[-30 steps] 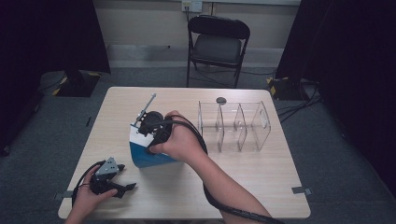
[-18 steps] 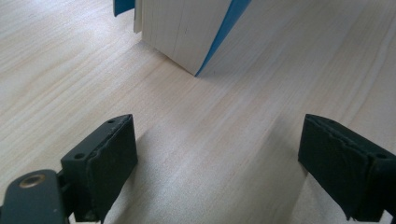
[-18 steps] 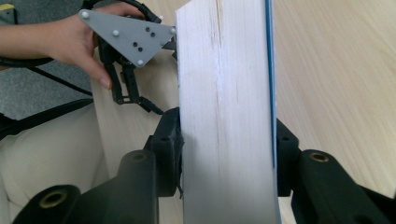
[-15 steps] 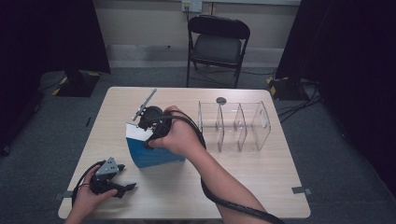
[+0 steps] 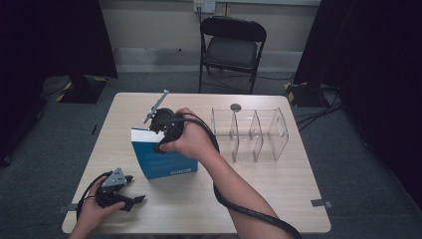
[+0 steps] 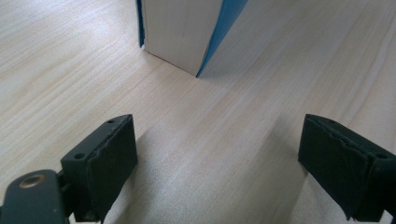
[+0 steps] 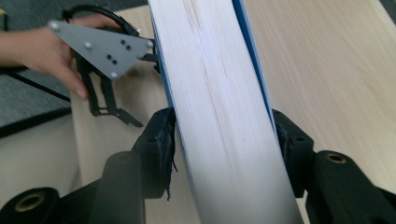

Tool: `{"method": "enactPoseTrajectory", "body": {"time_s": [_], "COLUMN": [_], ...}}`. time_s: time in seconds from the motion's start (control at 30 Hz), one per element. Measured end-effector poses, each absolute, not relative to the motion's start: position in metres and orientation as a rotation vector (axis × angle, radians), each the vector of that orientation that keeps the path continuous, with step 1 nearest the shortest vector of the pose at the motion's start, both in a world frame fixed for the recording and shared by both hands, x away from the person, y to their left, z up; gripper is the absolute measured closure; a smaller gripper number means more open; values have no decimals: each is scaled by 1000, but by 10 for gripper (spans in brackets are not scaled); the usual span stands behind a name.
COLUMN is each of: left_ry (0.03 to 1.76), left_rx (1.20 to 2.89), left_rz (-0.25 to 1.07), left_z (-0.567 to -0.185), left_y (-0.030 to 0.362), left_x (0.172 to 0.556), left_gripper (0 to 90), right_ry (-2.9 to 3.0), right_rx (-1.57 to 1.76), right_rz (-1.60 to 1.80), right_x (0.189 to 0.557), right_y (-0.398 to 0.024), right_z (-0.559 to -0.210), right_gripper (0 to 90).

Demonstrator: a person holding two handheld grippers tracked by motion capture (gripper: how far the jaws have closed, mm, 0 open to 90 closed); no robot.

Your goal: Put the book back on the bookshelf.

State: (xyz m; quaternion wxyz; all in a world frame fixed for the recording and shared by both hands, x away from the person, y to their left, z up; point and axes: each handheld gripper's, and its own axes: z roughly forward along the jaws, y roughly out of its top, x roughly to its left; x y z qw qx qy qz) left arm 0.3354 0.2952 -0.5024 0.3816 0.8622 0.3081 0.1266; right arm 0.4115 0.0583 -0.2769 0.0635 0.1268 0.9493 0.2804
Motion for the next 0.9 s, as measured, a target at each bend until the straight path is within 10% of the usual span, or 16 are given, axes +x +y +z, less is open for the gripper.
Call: {"method": "enactPoseTrajectory", "body": {"time_s": [0.9], "left_ry": [771], "left_rx": [2215], "left_rz": [335], "left_z": [-502], "left_y": [296], "left_x": [336], "left_gripper": [110], "right_ry": [2969], "right_rx": [563], "right_rz": [856], "right_x": [407], "right_y": [49], "right_z": [-271], "right_gripper": [606]}}
